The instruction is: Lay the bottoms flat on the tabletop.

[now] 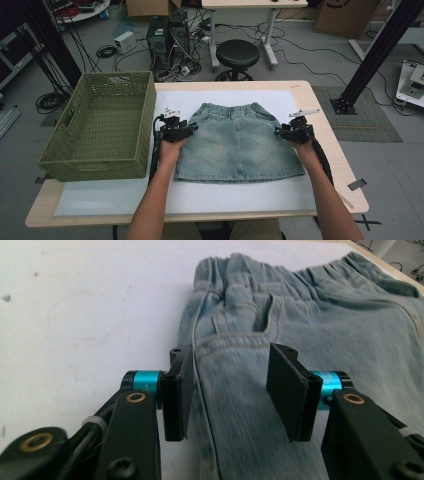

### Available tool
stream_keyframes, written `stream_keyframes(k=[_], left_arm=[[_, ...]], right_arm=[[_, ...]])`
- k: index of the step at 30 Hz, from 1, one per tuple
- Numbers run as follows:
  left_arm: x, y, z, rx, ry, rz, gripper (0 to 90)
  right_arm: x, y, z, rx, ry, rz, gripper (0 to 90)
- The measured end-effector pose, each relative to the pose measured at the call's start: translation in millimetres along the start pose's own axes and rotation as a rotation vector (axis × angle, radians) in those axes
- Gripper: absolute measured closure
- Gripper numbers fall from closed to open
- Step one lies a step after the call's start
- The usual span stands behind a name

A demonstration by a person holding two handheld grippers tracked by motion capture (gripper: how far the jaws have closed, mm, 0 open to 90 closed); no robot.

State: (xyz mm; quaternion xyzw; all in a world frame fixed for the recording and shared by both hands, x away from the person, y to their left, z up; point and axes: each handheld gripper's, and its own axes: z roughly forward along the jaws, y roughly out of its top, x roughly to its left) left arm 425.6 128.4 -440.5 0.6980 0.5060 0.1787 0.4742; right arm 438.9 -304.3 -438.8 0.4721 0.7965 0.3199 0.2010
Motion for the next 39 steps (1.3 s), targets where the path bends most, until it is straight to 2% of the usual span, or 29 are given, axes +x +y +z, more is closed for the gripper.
stream_keyframes(k=[1, 3, 5, 7, 10, 12, 13, 14, 16, 19, 22, 25, 27, 28, 29, 30, 31, 32, 33, 36, 39], left_arm=[[-0.9, -1.1, -1.8, -0.004, 0.000, -0.005, 53.4], [-1.6, -2.2, -4.4, -0.007, -0.002, -0.005, 53.4], [-1.3, -2.7, -5.3, -0.007, -0.001, 0.002, 53.4], [0.1, -3.5, -4.6, -0.006, -0.003, -0.007, 52.9], [0.9, -4.4, -3.1, -0.006, -0.005, -0.017, 52.2], [1.7, -4.2, -3.4, -0.008, -0.013, -0.022, 51.5], [1.7, -4.2, -3.4, -0.008, -0.017, -0.024, 50.6], [1.7, -4.2, -3.5, -0.006, -0.019, -0.024, 50.1], [1.5, -4.5, -3.4, 0.001, -0.023, -0.030, 49.1], [2.5, -5.5, -2.3, 0.020, -0.030, -0.040, 48.6], [5.1, -8.5, 0.6, 0.068, -0.029, -0.054, 48.1], [7.5, -11.7, 3.8, 0.114, -0.030, -0.072, 48.6], [7.3, -11.7, 3.8, 0.123, -0.043, -0.068, 53.9], [6.0, -12.1, 4.0, 0.129, -0.039, -0.059, 61.7], [4.8, -12.2, 4.0, 0.139, -0.034, -0.056, 67.3], [5.0, -12.6, 3.7, 0.149, -0.043, -0.051, 77.0], [5.6, -12.9, 3.4, 0.152, -0.050, -0.067, 82.3], [6.0, -13.6, 2.9, 0.146, -0.049, -0.083, 83.7], [6.6, -14.2, 1.8, 0.144, -0.045, -0.087, 84.2], [9.9, -15.8, -1.4, 0.136, -0.046, -0.117, 84.5], [8.7, -15.7, -1.8, 0.137, -0.036, -0.106, 84.5]], right_arm=[[2.6, 0.0, 1.1, 0.012, -0.018, -0.009, 62.8], [5.0, 0.7, 2.7, 0.025, -0.043, -0.029, 70.7], [3.0, 0.8, 3.5, 0.023, -0.046, -0.019, 79.4], [-0.3, 0.6, 3.9, 0.021, -0.028, -0.001, 84.2], [-3.4, 3.0, 1.8, 0.034, 0.000, 0.002, 86.7], [-7.3, 4.1, -4.9, 0.012, -0.003, 0.019, 86.9], [-10.6, 3.5, -8.2, 0.001, 0.000, 0.049, 86.9], [-12.4, 2.4, -8.7, 0.007, -0.008, 0.052, 86.9], [-10.1, 0.1, -4.8, 0.050, -0.051, 0.025, 86.7], [-4.7, 0.1, -2.9, 0.046, -0.078, -0.005, 83.4], [-6.4, -0.3, -7.4, 0.031, -0.066, 0.028, 72.0], [-9.4, -2.0, -9.4, 0.028, -0.022, 0.051, 62.0], [-10.2, -4.5, -6.3, 0.052, 0.011, 0.072, 57.4], [-10.1, -5.9, -4.2, 0.063, 0.017, 0.073, 56.2], [-10.4, -7.4, -3.5, 0.051, 0.022, 0.084, 56.5], [-11.1, -8.7, -3.2, 0.042, 0.028, 0.099, 59.2], [-12.3, -9.9, -3.8, 0.036, 0.041, 0.099, 73.4], [-13.5, -11.1, -5.2, 0.029, 0.077, 0.113, 82.5], [-13.6, -11.4, -6.3, 0.035, 0.083, 0.123, 84.5], [-15.1, -13.3, -10.8, 0.043, 0.068, 0.101, 85.7], [-18.5, -19.0, -13.3, 0.016, 0.068, 0.113, 85.8]])
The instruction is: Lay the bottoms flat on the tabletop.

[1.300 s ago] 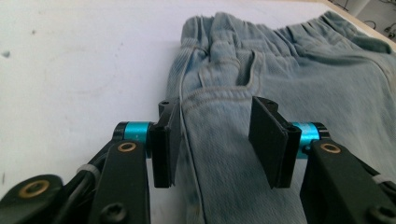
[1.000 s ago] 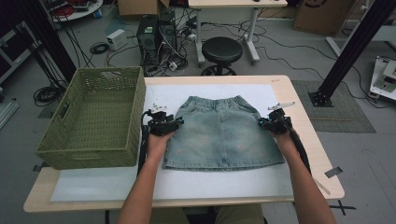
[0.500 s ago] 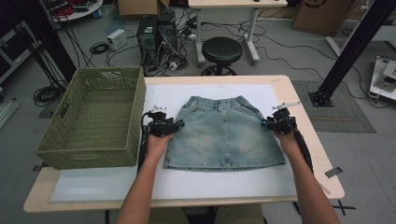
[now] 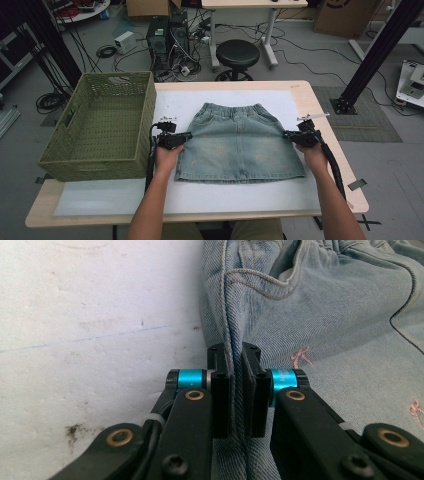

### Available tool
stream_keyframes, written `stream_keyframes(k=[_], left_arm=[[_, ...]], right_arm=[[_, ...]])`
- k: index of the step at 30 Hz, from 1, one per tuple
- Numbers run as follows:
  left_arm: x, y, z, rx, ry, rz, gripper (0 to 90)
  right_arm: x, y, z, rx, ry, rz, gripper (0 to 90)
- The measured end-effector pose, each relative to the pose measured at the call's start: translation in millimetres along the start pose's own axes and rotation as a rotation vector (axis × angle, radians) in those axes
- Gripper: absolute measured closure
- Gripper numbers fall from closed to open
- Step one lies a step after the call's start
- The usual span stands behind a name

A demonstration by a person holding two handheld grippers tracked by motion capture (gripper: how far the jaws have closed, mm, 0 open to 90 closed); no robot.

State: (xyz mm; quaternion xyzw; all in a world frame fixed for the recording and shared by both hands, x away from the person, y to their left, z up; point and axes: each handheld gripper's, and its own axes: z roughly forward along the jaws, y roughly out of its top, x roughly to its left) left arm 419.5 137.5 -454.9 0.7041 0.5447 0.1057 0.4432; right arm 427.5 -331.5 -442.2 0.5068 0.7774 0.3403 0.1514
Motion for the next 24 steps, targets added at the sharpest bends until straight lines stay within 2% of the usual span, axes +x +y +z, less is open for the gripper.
stream_keyframes(k=[4, 5, 7, 9, 11, 15, 19, 24], left_arm=[[0.8, -0.4, -0.2, -0.004, -0.001, -0.005, 84.1], [0.0, -0.4, -0.6, -0.006, 0.002, 0.007, 83.1], [-0.9, -1.1, -2.6, -0.023, 0.011, 0.028, 76.8], [-0.4, -2.2, -5.7, -0.021, 0.002, 0.043, 68.3], [-0.5, -3.6, -9.1, -0.026, -0.002, 0.044, 62.7], [-5.2, -6.4, -14.5, -0.026, -0.015, 0.052, 60.2], [-9.4, -12.6, -23.6, -0.027, -0.017, 0.071, 58.5], [-11.0, -25.2, -34.1, -0.029, -0.046, 0.060, 57.1]], right_arm=[[4.0, -1.0, 1.0, -0.005, -0.030, -0.021, 85.5], [5.2, -0.6, 1.0, -0.003, -0.033, -0.023, 85.1], [9.8, 0.3, 0.1, -0.010, -0.044, -0.043, 80.2], [13.6, 0.3, -4.1, -0.029, -0.051, -0.068, 71.9], [14.3, -0.7, -10.6, -0.058, -0.047, -0.082, 68.7], [14.4, -4.8, -25.4, -0.096, -0.041, -0.058, 63.6], [15.9, -14.3, -35.1, -0.088, -0.054, -0.058, 59.7], [18.6, -29.1, -40.9, -0.069, -0.046, -0.036, 57.4]])
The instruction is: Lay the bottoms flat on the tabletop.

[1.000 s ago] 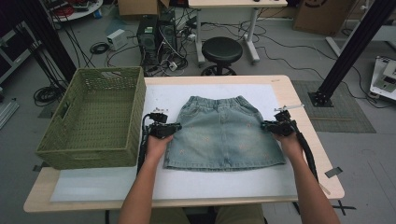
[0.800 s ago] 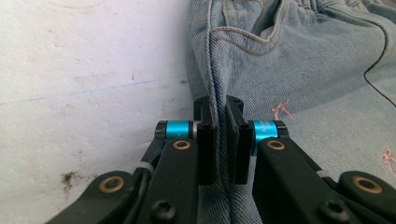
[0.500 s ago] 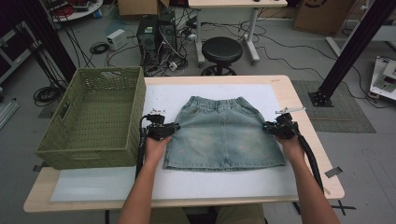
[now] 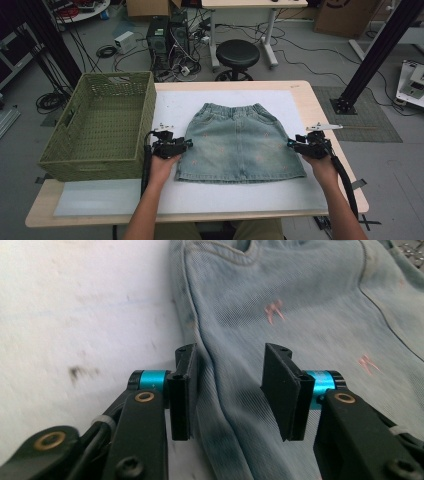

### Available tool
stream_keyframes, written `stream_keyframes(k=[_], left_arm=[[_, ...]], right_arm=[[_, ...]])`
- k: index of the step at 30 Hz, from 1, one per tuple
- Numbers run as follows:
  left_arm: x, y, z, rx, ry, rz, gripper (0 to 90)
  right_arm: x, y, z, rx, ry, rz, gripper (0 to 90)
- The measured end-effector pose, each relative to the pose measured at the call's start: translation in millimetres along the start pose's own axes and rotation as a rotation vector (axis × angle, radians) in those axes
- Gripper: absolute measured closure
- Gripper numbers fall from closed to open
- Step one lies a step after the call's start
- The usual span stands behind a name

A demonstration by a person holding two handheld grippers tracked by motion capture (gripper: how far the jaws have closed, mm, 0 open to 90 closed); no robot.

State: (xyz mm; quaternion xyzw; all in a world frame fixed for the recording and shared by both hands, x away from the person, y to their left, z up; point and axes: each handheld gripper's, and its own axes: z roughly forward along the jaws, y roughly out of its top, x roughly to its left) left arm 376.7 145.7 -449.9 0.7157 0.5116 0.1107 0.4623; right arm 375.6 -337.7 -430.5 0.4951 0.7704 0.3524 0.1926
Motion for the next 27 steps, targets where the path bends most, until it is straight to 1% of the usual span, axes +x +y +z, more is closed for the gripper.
stream_keyframes(k=[2, 4, 5, 6, 8, 9, 10, 11, 12, 14, 15, 17, 18, 19, 20, 22, 23, 24, 25, 27], left_arm=[[-2.9, -6.0, -3.9, 0.004, 0.003, 0.005, 56.3], [-5.7, -12.6, -6.8, 0.029, 0.018, 0.014, 56.1], [-7.2, -14.6, -9.3, 0.026, 0.014, 0.011, 54.8], [-8.8, -16.9, -11.8, 0.030, 0.018, 0.015, 54.2], [-11.8, -20.7, -15.3, 0.033, 0.026, 0.021, 55.2], [-13.7, -22.2, -16.5, 0.036, 0.044, 0.020, 58.3], [-14.8, -23.5, -17.8, 0.044, 0.070, 0.025, 67.9], [-13.7, -24.2, -19.1, 0.047, 0.077, 0.008, 81.9], [-12.3, -24.5, -20.4, 0.050, 0.072, -0.026, 84.7], [-13.8, -25.9, -23.6, 0.050, 0.089, -0.021, 85.6], [-14.3, -27.7, -24.6, 0.048, 0.089, -0.019, 85.6], [-14.6, -29.3, -26.2, 0.044, 0.082, -0.025, 85.4], [-15.5, -29.6, -26.5, 0.042, 0.087, -0.023, 85.0], [-18.5, -30.3, -26.7, 0.035, 0.099, -0.017, 83.5], [-20.1, -31.4, -27.0, 0.028, 0.097, -0.008, 79.9], [-20.6, -33.0, -29.2, 0.029, 0.051, -0.008, 66.5], [-21.4, -34.0, -30.6, 0.023, 0.042, -0.003, 63.0], [-22.0, -34.7, -32.5, 0.022, 0.036, -0.003, 61.8], [-22.6, -35.5, -34.2, 0.023, 0.026, -0.007, 60.1], [-24.2, -38.0, -37.9, 0.021, 0.018, 0.005, 59.2]], right_arm=[[2.1, -5.0, 0.6, 0.019, -0.008, -0.013, 57.9], [4.9, -9.3, 1.6, 0.034, -0.012, -0.008, 60.0], [6.6, -11.7, 2.8, 0.044, -0.021, -0.012, 61.0], [8.5, -14.2, 4.1, 0.058, -0.020, -0.018, 64.7], [11.5, -18.0, 4.7, 0.044, -0.022, -0.029, 69.2], [12.1, -18.9, 4.5, 0.039, -0.021, -0.020, 73.3], [12.5, -19.9, 4.4, 0.032, -0.020, -0.016, 83.5], [13.3, -20.7, 4.0, 0.029, -0.015, -0.012, 85.9], [13.1, -20.8, 3.6, 0.027, -0.016, -0.001, 87.0], [13.2, -21.9, 0.2, 0.025, -0.044, 0.013, 87.5], [13.2, -23.6, -1.3, 0.023, -0.050, 0.019, 87.5], [12.3, -27.4, -3.0, 0.009, -0.047, 0.014, 87.3], [12.8, -28.9, -3.3, 0.001, -0.049, 0.015, 87.1], [13.6, -29.8, -3.2, -0.006, -0.051, 0.010, 86.2], [14.4, -30.5, -3.6, -0.015, -0.044, 0.016, 83.3], [13.9, -31.2, -7.0, -0.035, -0.028, 0.033, 75.2], [13.2, -32.0, -9.9, -0.050, -0.021, 0.042, 71.8], [12.1, -32.9, -12.5, -0.061, -0.004, 0.049, 70.6], [11.9, -34.1, -15.4, -0.065, -0.003, 0.046, 69.9], [12.4, -37.1, -20.4, -0.069, 0.002, 0.035, 68.7]])
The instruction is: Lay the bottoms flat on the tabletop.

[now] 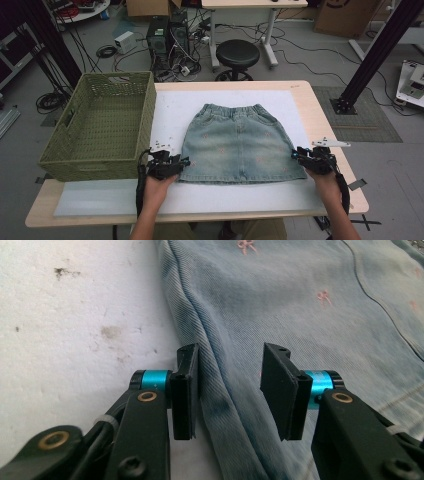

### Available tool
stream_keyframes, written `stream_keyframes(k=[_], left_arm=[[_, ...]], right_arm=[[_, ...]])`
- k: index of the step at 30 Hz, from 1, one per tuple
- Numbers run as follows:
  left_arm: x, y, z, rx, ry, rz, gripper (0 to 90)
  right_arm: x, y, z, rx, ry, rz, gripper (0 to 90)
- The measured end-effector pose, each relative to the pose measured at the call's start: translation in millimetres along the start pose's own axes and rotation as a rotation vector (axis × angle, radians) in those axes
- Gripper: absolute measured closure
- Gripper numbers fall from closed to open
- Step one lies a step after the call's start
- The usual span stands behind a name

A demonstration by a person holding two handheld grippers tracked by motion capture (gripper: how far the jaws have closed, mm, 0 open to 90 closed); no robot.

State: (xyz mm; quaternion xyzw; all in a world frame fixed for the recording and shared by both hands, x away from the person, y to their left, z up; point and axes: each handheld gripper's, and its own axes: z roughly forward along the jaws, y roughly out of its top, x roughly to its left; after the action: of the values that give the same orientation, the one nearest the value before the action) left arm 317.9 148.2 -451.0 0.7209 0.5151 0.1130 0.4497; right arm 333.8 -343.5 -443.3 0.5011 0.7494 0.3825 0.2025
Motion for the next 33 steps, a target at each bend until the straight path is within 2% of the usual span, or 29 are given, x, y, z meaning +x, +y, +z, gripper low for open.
stream_keyframes(k=[3, 6, 12, 14, 15, 16, 18, 19, 21, 23, 26, 28, 33], left_arm=[[-0.8, -5.1, -3.2, 0.012, -0.002, 0.005, 59.1], [-1.4, -8.3, -5.2, 0.013, -0.009, 0.007, 59.1], [-4.8, -12.0, -8.3, 0.016, -0.002, 0.022, 59.6], [-6.7, -13.0, -9.0, 0.020, 0.020, 0.029, 65.6], [-7.8, -13.6, -8.9, 0.025, 0.027, 0.031, 72.3], [-8.9, -14.3, -9.3, 0.033, 0.036, 0.041, 81.7], [-11.0, -15.1, -11.0, 0.032, 0.059, 0.058, 85.7], [-10.5, -15.6, -12.4, 0.030, 0.070, 0.059, 85.9], [-6.9, -16.8, -14.1, 0.027, 0.048, 0.031, 85.8], [-7.3, -17.6, -15.7, 0.013, 0.030, 0.035, 83.8], [-8.0, -19.9, -19.0, 0.004, -0.006, 0.029, 70.3], [-8.5, -21.3, -20.5, 0.008, -0.011, 0.036, 63.6], [-8.1, -24.3, -22.1, 0.016, -0.022, 0.028, 60.6]], right_arm=[[0.8, -5.4, -5.7, 0.012, -0.003, -0.015, 68.4], [0.0, -9.5, -9.3, 0.028, -0.001, -0.011, 68.4], [0.4, -15.1, -9.2, 0.083, -0.005, -0.032, 69.0], [1.4, -16.4, -9.3, 0.084, -0.008, -0.024, 71.6], [1.7, -16.5, -9.6, 0.087, -0.007, -0.026, 76.9], [2.2, -16.5, -10.2, 0.090, -0.001, -0.037, 85.8], [5.0, -15.3, -12.6, 0.104, -0.038, -0.084, 87.5], [4.9, -14.8, -14.1, 0.105, -0.056, -0.089, 87.6], [2.4, -15.9, -15.8, 0.101, -0.042, -0.065, 87.5], [1.7, -18.7, -15.1, 0.087, -0.028, -0.059, 84.9], [1.9, -22.0, -19.4, 0.061, -0.008, -0.045, 74.8], [2.2, -23.3, -24.7, 0.056, 0.001, -0.040, 69.4], [6.6, -28.6, -35.4, 0.072, 0.022, -0.051, 62.3]])
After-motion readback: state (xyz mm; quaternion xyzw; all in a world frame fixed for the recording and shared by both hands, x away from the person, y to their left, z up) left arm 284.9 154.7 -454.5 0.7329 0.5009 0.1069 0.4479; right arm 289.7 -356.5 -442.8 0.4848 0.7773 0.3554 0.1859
